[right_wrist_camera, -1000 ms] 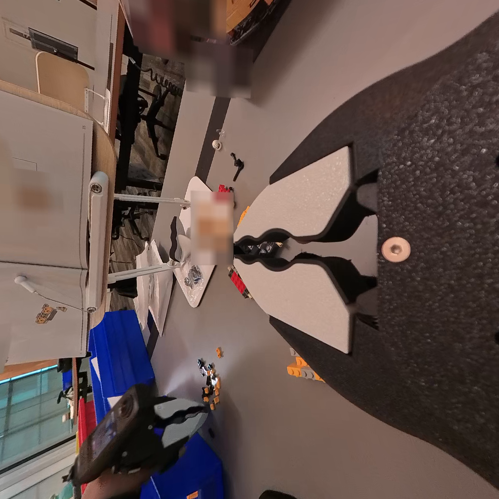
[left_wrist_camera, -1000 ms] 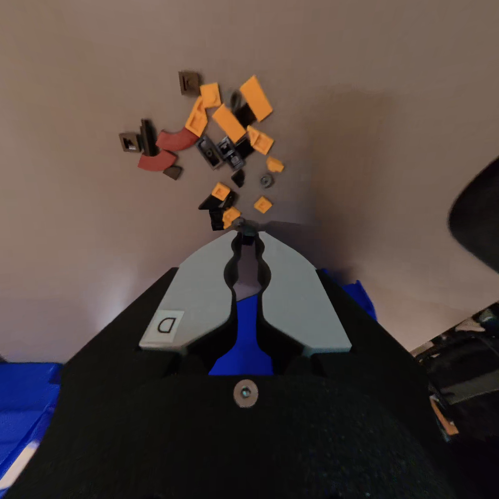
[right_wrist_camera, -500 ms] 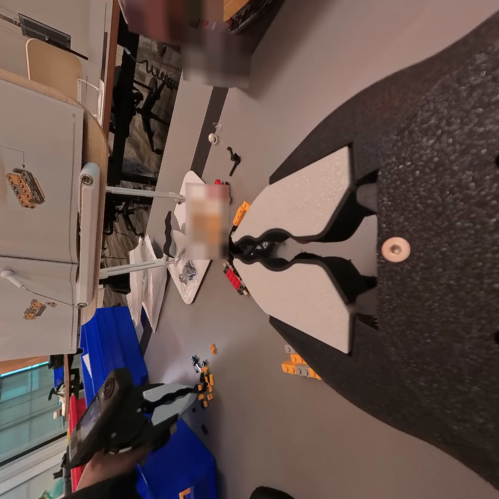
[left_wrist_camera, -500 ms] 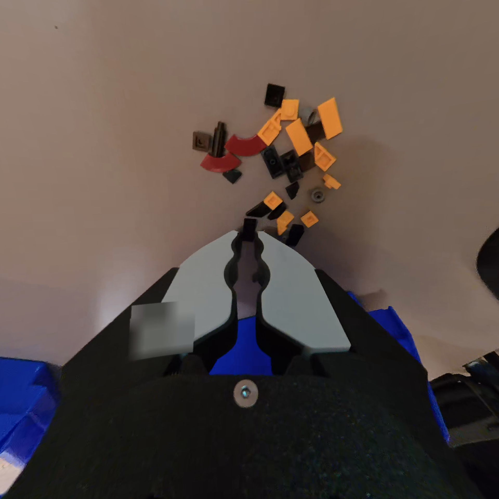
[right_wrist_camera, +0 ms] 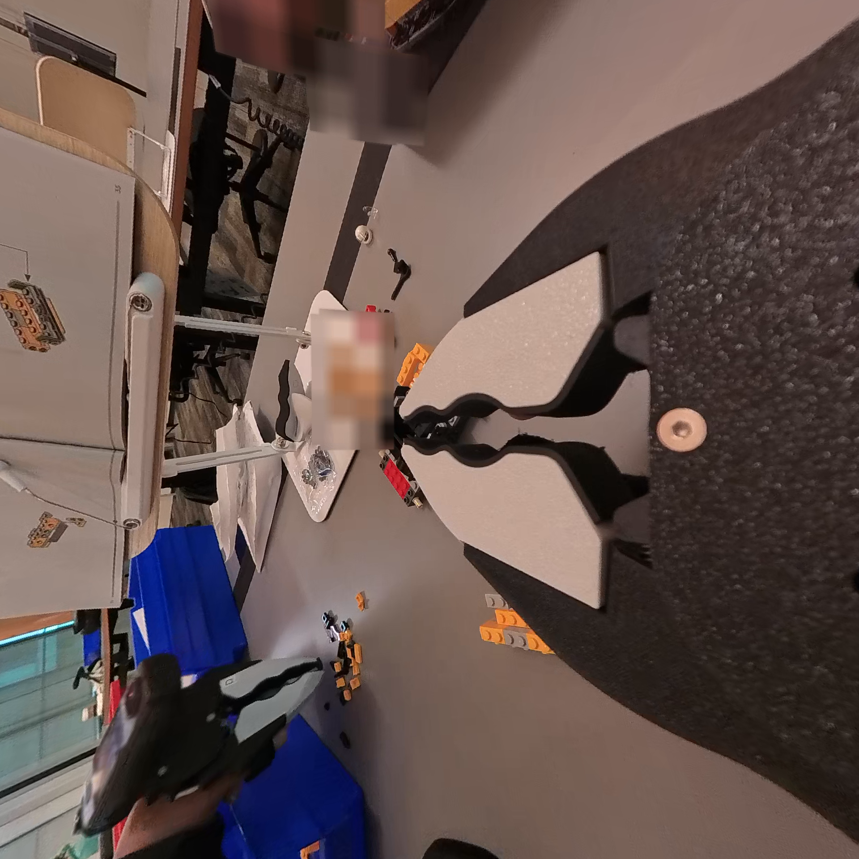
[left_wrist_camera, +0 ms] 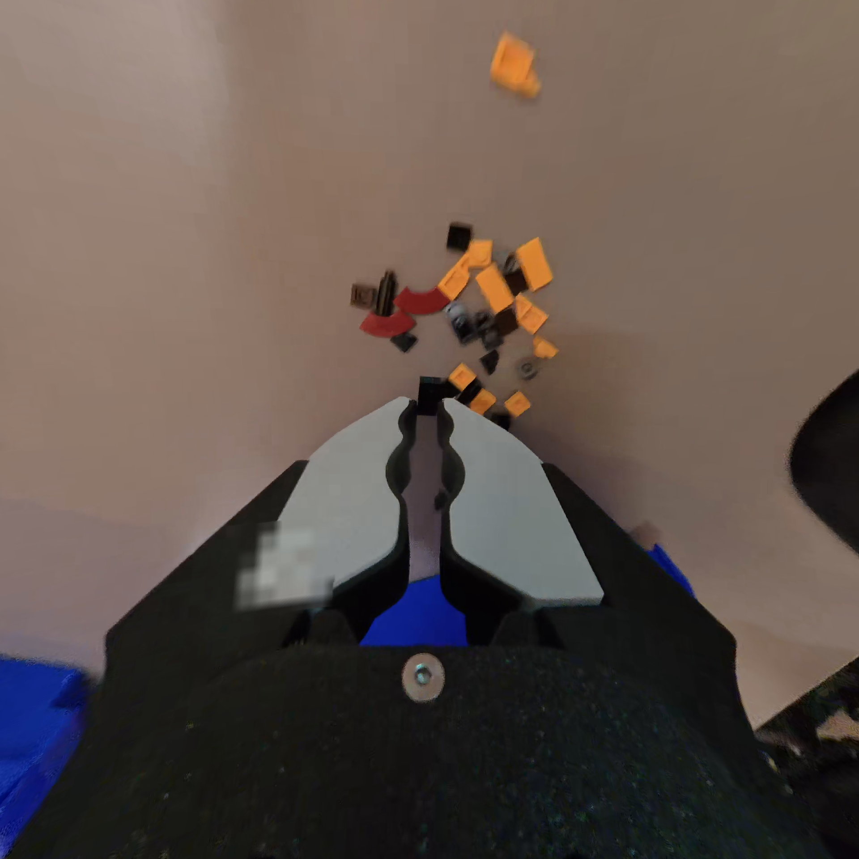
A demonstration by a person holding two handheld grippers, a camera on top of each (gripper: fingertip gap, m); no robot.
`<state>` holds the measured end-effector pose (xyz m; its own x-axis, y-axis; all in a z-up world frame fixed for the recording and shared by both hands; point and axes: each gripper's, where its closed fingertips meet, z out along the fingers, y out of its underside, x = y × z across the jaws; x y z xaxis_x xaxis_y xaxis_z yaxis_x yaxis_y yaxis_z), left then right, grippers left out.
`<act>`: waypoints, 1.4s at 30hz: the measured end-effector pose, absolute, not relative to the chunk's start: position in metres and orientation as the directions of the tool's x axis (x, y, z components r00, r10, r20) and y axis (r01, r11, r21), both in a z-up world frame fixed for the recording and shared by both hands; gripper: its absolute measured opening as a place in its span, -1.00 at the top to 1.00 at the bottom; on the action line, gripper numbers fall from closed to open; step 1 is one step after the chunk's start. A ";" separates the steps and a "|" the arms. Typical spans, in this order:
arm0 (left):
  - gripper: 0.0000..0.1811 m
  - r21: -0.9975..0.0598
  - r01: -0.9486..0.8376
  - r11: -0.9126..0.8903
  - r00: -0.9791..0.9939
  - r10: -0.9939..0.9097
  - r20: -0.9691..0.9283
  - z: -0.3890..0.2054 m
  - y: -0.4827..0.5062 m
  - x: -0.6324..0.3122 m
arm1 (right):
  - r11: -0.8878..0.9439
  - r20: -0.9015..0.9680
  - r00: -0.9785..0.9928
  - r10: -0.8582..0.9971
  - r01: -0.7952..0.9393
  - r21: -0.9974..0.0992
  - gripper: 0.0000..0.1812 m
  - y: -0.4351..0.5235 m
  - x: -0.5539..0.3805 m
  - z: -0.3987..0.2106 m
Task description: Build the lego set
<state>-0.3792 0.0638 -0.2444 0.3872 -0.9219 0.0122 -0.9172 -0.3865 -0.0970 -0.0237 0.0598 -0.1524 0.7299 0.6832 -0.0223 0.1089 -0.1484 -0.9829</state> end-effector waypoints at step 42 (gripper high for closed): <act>0.91 -0.052 -0.941 -0.333 0.333 -0.943 0.020 -0.250 0.058 -0.377 | -0.154 -0.010 0.718 0.696 0.135 -0.979 0.94 0.058 -0.027 -0.158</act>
